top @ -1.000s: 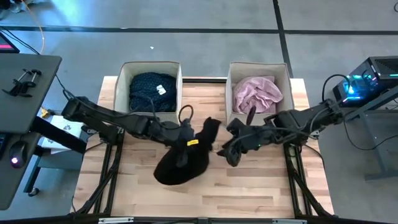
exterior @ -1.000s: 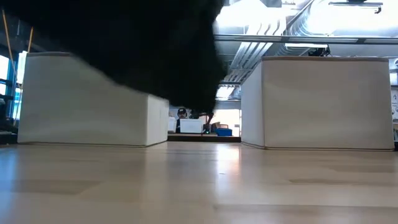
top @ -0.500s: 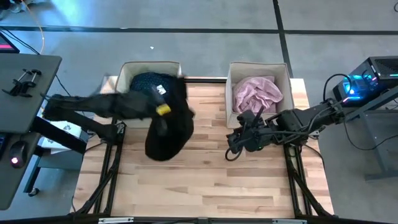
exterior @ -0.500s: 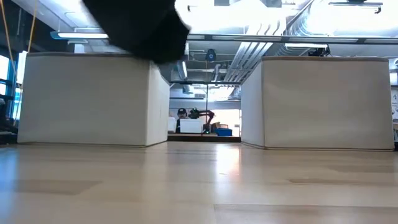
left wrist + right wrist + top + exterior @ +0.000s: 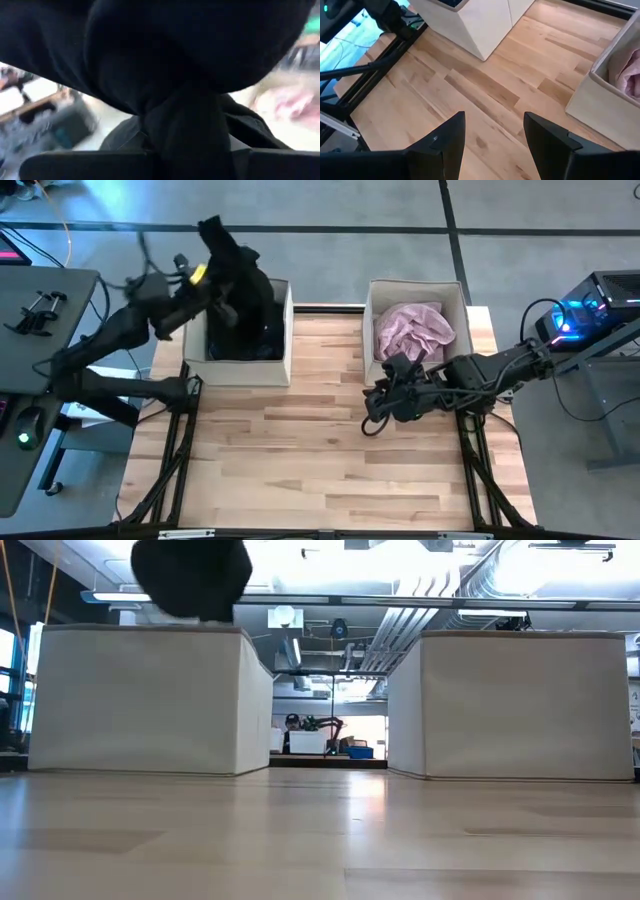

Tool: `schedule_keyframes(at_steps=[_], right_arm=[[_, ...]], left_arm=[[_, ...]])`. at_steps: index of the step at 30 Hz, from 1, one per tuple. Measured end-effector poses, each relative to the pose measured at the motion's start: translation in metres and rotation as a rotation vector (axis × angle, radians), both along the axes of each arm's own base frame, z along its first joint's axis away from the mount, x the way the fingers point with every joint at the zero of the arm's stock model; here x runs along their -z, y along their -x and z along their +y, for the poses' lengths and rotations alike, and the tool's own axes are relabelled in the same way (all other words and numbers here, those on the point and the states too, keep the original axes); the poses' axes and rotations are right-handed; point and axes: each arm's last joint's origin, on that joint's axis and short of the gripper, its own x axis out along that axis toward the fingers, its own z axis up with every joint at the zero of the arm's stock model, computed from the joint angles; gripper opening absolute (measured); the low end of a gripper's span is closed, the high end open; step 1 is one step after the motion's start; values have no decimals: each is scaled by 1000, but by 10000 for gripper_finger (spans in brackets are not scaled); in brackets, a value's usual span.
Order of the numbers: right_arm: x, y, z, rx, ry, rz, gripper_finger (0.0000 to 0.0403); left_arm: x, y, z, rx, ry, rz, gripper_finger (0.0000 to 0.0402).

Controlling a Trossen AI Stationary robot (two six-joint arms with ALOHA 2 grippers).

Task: Sort clothes
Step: Put the black cloth into the left laundry organizer

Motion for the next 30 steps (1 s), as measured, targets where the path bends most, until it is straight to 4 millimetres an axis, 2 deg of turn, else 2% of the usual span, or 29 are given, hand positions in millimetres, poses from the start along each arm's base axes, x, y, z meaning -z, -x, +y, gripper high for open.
schedule_keyframes(at_steps=[2,4,7,10,15,19,22,25,27,30], right_arm=[[0,-1,-1,8,2,-9,187],[-1,-2,-2,14,6,-16,187],[-1,-3,-3,13,8,-22,187],[-1,-3,-3,13,7,-25,187],[-3,-5,-1,9,-4,-49,188],[-3,-6,0,9,-8,-60,188],[-2,-6,0,9,-7,-58,188],[-2,-6,0,10,-7,-59,188],[-2,-6,0,10,-7,-58,188],[-2,-7,0,10,-8,-59,188]], left_arm=[[13,-4,17,-31,65,73,43],[35,-10,37,-52,152,140,44],[79,-18,66,-100,319,226,45],[129,-20,86,-137,517,290,46],[210,-15,89,-170,804,416,47],[257,-8,81,-178,930,469,48],[274,-8,79,-147,992,429,49],[274,-8,80,-183,1040,364,53],[267,-7,83,-190,1078,324,68],[246,-8,90,-154,1152,289,114]])
